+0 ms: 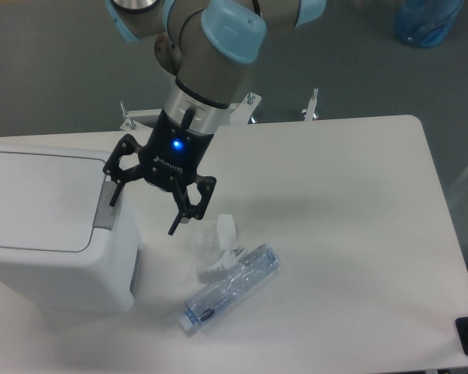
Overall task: Open the trash can
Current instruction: 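Push the gripper against the bin lid to flip it open, then withdraw the gripper from the open bin toward the tissue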
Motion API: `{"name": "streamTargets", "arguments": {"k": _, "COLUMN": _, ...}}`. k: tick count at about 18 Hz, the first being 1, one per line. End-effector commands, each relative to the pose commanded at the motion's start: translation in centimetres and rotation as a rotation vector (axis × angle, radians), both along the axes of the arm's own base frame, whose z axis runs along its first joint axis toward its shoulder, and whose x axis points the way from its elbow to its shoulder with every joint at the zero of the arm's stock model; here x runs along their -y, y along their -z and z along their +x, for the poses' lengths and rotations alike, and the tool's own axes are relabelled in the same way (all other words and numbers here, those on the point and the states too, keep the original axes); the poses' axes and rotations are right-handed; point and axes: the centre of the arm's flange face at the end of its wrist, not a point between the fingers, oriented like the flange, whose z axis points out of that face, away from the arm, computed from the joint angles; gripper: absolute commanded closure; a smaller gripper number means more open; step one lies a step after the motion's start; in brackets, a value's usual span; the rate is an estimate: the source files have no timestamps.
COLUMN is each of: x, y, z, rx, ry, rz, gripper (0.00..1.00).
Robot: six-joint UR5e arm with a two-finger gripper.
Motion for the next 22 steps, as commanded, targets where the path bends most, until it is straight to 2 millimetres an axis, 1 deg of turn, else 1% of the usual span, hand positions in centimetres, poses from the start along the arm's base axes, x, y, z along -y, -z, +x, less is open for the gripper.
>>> {"name": "streamTargets", "arguments": {"k": 4, "x": -0.2, "y": 0.3, "z": 0.2, "rx": 0.004, "ry": 0.003, "rz": -0.006, "gripper": 0.00}}
{"name": "streamTargets", "arguments": {"k": 11, "x": -0.2, "y": 0.2, "z": 0.2, "rx": 0.002, "ry": 0.003, "rz": -0.003, "gripper": 0.00}}
{"name": "streamTargets", "arguments": {"k": 13, "x": -0.2, "y": -0.5, "z": 0.2, "rx": -0.007, "ry": 0.003, "rz": 0.005, "gripper": 0.00}}
{"name": "streamTargets", "arguments": {"k": 15, "x": -0.4, "y": -2.2, "z": -0.2, "rx": -0.026, "ry": 0.001, "rz": 0.032, "gripper": 0.00}}
{"name": "streamTargets", "arguments": {"k": 16, "x": -0.3, "y": -3.1, "z": -0.7, "rx": -0.039, "ry": -0.006, "rz": 0.045, "gripper": 0.00}}
{"name": "streamTargets", "arguments": {"k": 19, "x": 0.2, "y": -5.6, "z": -3.2, "rx": -0.084, "ry": -0.039, "rz": 0.076, "gripper": 0.00}}
{"name": "streamTargets", "arguments": {"k": 22, "x": -1.0, "y": -5.7, "z": -6.0, "rx": -0.110, "ry": -0.053, "rz": 0.084, "gripper": 0.00}}
